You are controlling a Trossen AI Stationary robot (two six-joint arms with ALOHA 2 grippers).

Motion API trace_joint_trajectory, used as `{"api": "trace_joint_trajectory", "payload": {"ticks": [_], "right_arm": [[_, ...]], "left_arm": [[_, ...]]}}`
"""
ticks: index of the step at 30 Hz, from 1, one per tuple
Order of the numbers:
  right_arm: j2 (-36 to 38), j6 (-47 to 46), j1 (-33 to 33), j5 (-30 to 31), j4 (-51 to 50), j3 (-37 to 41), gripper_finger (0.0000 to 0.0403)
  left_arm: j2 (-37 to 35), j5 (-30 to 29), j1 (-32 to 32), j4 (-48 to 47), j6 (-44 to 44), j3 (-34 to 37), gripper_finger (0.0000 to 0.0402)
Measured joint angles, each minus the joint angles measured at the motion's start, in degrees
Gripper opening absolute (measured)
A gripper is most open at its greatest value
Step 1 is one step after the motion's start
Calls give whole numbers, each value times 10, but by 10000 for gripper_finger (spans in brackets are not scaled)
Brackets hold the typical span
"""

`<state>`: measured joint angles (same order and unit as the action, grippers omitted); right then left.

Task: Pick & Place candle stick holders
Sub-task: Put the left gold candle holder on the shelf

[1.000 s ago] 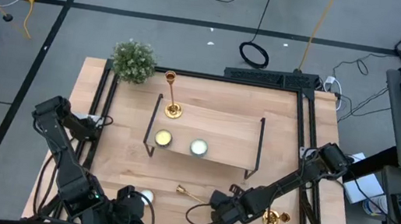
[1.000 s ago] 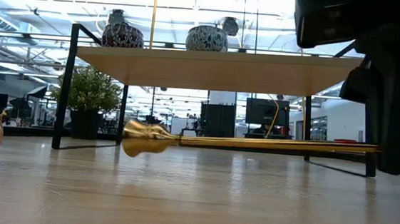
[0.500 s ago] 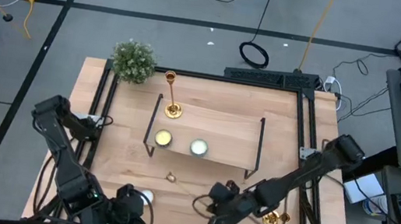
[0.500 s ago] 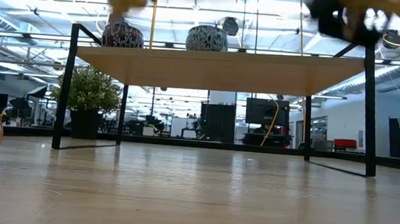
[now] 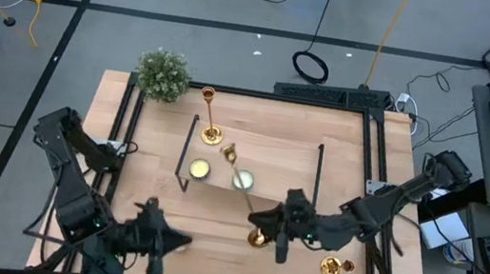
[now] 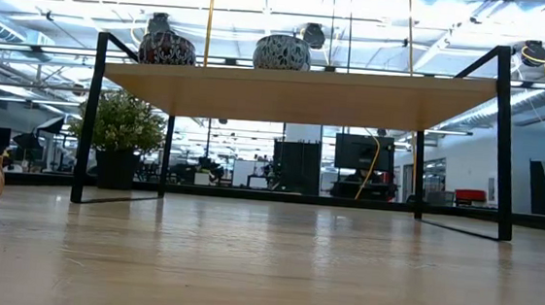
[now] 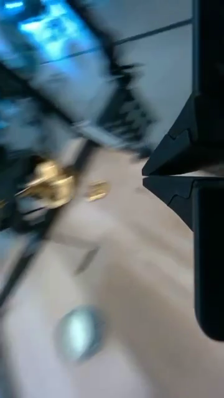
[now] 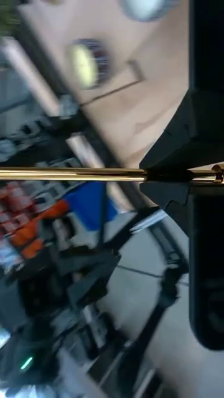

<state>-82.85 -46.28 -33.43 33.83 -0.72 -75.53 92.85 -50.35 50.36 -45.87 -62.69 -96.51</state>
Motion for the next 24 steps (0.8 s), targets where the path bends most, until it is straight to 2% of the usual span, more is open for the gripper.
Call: {"api": "trace_joint_trajectory", "payload": {"ticks": [2,4,6,8,13,18,24], "right_arm": [[6,25,0,16,31,0,15],[9,51,-2,25,56,0,15],[9,69,-2,29,76,0,15],[8,78,-2,39,81,0,15],[6,82,-2,54,82,0,15],[6,105,-8,55,116,0,15],[6,130,-21,83,147,0,15]], "left_arm": [[-1,-67,-13,22,1,0,6],[-1,-84,-36,53,34,0,4],[-1,-58,-66,92,90,0,11],[-1,-10,-94,139,144,0,34],[-1,89,-154,202,232,0,129],[-14,87,-179,239,259,0,205],[-11,90,-191,343,340,0,245]]}}
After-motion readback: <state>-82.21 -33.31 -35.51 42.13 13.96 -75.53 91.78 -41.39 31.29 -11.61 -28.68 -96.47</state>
